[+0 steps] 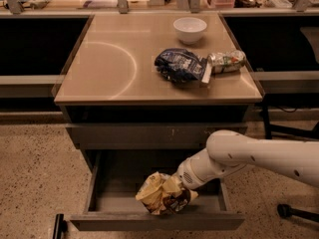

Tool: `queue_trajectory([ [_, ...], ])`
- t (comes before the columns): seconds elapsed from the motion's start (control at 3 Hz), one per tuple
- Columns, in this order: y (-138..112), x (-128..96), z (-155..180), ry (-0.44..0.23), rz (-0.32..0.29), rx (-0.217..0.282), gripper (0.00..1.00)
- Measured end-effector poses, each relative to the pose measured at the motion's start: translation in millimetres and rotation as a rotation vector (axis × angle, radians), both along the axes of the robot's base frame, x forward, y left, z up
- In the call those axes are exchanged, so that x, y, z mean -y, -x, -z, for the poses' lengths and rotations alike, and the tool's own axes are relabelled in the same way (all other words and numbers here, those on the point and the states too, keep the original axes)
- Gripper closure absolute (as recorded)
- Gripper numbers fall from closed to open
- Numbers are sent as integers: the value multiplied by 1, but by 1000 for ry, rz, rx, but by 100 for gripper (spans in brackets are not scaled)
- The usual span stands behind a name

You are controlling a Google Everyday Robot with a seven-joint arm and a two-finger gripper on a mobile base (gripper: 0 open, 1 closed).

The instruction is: Place brown chip bag into middle drawer

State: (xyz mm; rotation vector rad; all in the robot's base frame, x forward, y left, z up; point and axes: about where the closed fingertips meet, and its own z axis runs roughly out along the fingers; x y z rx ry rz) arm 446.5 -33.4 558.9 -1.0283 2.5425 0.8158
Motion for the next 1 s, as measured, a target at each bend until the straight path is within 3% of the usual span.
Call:
queue_trajectory([
  [0.67,0,0,0,0,0,0,12],
  [1.0,0,0,0,0,0,0,0],
])
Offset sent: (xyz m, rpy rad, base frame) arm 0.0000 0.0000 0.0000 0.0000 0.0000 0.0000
